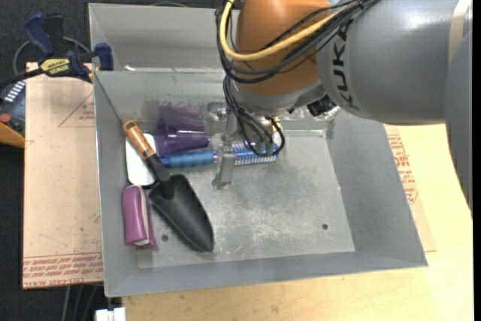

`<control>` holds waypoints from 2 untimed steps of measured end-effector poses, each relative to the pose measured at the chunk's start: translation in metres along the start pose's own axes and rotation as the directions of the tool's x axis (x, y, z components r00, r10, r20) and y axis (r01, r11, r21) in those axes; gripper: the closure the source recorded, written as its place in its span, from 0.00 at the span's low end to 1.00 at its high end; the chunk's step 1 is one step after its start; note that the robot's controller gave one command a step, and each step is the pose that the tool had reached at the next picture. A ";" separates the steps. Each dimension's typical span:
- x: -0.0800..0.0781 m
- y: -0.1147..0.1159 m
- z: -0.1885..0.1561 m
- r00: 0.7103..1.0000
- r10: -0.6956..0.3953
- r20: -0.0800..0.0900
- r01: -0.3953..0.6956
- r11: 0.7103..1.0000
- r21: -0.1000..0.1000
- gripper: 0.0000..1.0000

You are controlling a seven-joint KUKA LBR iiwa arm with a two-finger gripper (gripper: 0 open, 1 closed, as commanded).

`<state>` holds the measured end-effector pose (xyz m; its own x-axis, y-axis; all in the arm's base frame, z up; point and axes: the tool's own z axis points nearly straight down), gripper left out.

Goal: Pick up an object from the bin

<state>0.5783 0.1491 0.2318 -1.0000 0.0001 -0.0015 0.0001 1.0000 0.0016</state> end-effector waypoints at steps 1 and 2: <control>-0.017 0.049 0.078 0.999 0.036 -0.001 -0.036 0.999 -0.002 0.00; -0.008 0.045 0.105 0.996 0.090 0.000 -0.090 0.996 0.000 0.00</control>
Offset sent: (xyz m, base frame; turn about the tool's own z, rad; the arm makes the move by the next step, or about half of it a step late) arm 0.0078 0.0450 -0.1039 0.0906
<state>0.5860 0.1939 0.1270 -0.9959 0.0900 -0.0009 0.0900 0.9959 0.0020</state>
